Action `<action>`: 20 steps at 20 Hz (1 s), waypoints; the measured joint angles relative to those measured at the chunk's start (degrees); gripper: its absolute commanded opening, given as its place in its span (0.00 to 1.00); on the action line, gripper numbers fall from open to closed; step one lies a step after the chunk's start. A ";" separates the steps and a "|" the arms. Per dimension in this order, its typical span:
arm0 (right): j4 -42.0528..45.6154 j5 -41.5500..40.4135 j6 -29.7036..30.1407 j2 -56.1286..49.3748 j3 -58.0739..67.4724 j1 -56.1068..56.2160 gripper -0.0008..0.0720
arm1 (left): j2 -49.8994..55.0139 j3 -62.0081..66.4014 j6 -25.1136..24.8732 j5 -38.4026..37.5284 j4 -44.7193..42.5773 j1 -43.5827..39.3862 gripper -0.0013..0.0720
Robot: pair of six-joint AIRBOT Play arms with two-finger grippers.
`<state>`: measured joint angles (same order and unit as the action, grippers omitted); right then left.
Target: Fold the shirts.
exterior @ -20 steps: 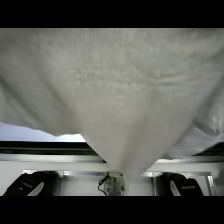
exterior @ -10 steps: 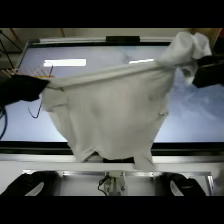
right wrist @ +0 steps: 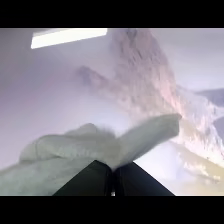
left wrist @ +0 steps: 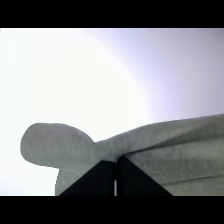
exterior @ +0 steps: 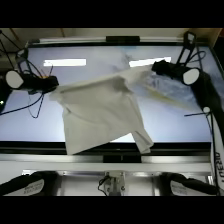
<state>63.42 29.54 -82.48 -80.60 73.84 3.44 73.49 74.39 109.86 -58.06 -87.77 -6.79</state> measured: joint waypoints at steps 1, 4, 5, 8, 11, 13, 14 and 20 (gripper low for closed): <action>-1.03 0.87 0.00 -2.16 -0.07 0.61 0.12 | 1.92 0.07 0.39 -0.07 0.37 -0.09 0.09; -3.74 3.19 0.15 -5.81 -0.09 2.19 0.76 | 6.64 0.15 0.50 -0.42 3.30 -0.66 0.78; -4.00 3.54 0.20 -5.86 -0.09 2.12 0.77 | 7.41 0.31 -0.09 -0.79 4.48 -0.63 0.78; -1.77 6.80 0.85 -2.89 -0.07 0.52 0.77 | 8.39 2.38 -5.35 -9.49 6.23 1.36 0.78; 5.79 14.84 1.29 1.55 -0.09 -3.45 0.77 | 6.01 2.29 -11.43 -21.35 6.95 4.59 0.78; 9.81 23.45 2.67 3.39 -0.22 -7.21 0.77 | 1.51 -2.93 -13.73 -25.90 7.98 6.19 0.78; 10.71 27.69 3.74 3.96 -0.50 -9.09 0.77 | -1.70 -7.76 -14.47 -26.49 8.98 6.84 0.78; 5.49 39.56 8.33 5.16 -5.18 -15.17 0.77 | -18.10 -38.80 -15.74 -19.23 17.88 8.07 0.80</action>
<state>68.90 69.10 -74.15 -75.44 68.66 -11.73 55.40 35.59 94.13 -77.30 -69.89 1.28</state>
